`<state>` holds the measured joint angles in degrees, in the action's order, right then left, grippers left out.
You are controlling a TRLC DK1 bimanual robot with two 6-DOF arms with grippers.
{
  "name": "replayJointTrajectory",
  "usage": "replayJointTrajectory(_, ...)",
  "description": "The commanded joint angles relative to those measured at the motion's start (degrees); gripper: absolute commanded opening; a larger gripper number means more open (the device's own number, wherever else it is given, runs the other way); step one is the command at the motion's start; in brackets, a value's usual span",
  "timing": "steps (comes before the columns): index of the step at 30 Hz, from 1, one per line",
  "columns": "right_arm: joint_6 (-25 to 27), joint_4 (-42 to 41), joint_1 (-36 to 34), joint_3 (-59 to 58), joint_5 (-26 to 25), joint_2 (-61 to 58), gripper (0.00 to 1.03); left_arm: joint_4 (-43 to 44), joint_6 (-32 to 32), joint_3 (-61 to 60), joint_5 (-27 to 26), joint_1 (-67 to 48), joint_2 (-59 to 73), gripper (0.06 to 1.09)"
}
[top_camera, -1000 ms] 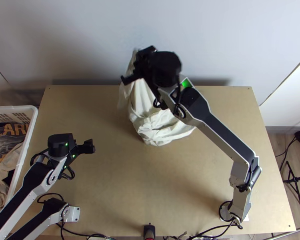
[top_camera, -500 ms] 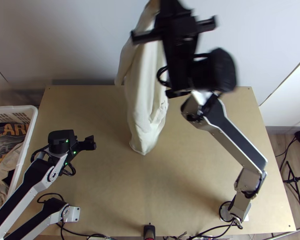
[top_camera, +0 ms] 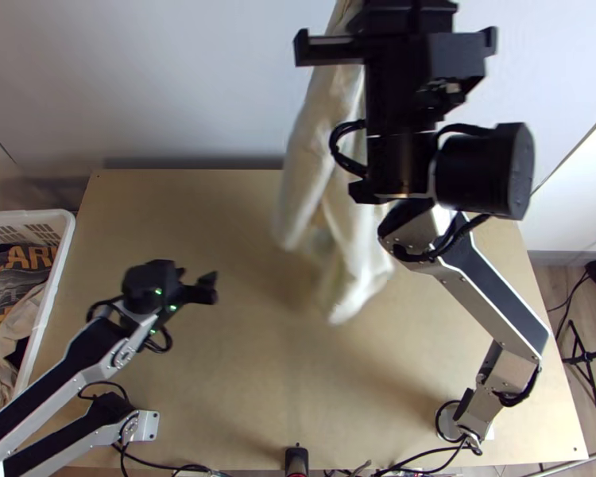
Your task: Fold the t-shirt
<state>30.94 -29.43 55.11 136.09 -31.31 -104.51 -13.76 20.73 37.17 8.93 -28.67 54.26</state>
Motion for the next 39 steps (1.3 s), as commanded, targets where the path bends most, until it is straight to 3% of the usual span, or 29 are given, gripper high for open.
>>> replayJointTrajectory(1, 0.09, -0.01, 0.52, -0.39, -0.51, 1.24, 0.03, 7.61, 0.8, 0.36, 0.04, -13.96, 5.07, 1.04)
replayJointTrajectory(15, -0.09, 0.34, 0.79, -0.48, -0.68, 1.59, 0.03, 23.51, -5.26, 6.34, 0.65, -30.75, 22.38, 1.04)
replayJointTrajectory(19, 0.09, 0.43, 0.79, -0.48, -0.86, 2.29, 0.03, 28.7, -4.82, 10.56, 2.85, -32.59, 30.2, 1.04)
replayJointTrajectory(26, 0.61, 0.43, 0.79, -0.3, -0.86, 3.0, 0.03, 29.84, -3.07, 18.29, 3.82, -36.29, 40.93, 1.04)
replayJointTrajectory(31, 0.61, 0.51, 0.87, -0.13, -0.95, 3.43, 0.03, 30.81, -3.68, 23.21, 12.25, -37.52, 49.45, 1.04)
replayJointTrajectory(36, 0.7, 1.13, 1.75, 0.05, -1.39, 4.05, 0.03, 31.34, -9.66, 26.47, 22.8, -37.25, 57.45, 1.03)
replayJointTrajectory(39, 0.61, 1.13, 2.19, 0.49, -1.56, 4.05, 0.03, 28.96, -10.36, 29.45, 24.47, -37.08, 59.91, 0.9)
